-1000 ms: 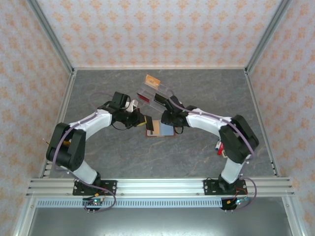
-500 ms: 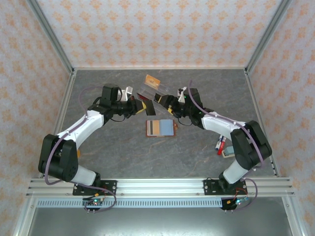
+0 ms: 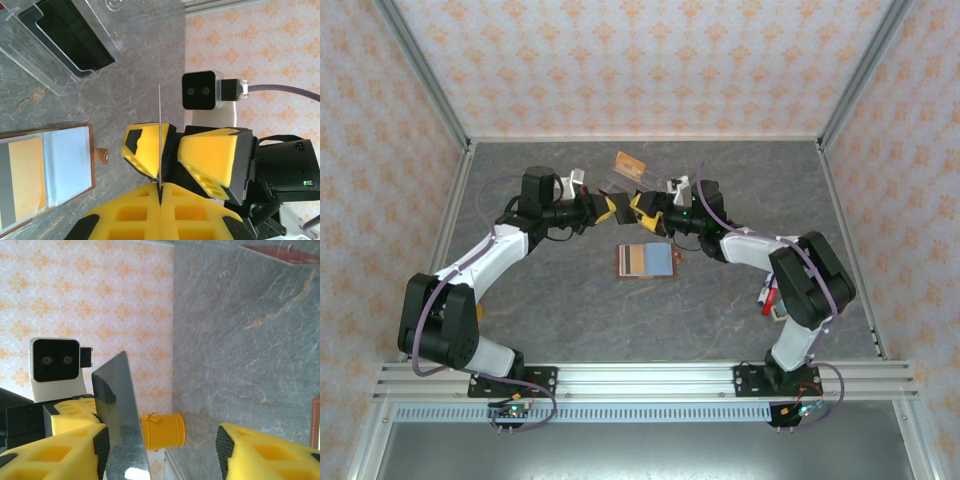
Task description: Take the credit cards out of the card holder
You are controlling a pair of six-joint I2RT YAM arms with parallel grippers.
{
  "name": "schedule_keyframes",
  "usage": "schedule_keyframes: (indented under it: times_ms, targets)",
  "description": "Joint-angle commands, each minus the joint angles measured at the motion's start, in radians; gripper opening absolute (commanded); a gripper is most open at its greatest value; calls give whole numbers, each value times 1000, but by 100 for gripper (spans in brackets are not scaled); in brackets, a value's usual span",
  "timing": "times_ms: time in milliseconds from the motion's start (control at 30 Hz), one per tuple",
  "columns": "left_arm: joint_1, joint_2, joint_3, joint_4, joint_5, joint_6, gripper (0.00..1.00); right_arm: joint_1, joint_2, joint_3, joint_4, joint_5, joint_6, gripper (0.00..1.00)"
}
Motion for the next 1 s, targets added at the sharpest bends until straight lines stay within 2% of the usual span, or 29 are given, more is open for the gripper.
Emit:
schedule_keyframes:
  times_ms: [0,300,467,600,767,800,867,967]
  targets:
    - [12,-31,-13,57,12,-35,0,5,14,10,123,-58,57,55]
    - [11,-29,-28,107,18,-86,0,14,40,-3,273,-67,173,41]
    - [12,-45,-43,87,3,-82,0,14,39,4,285,-82,196,26]
    - [12,-43,-52,64,-5,-75,0,14,15,4,252,-92,175,16]
    - [12,-40,-50,16,-20,-48,0,12,-40,23,93,-91,47,1]
    - [12,-40,-38,-20,-32,-28,1,11,-58,34,29,-83,0,0]
    - [12,-37,-8,-112,-62,18,17,7,-97,54,-115,-46,-106,0]
    - [12,-31,65,-318,-158,133,47,-5,-165,106,-408,75,-327,0]
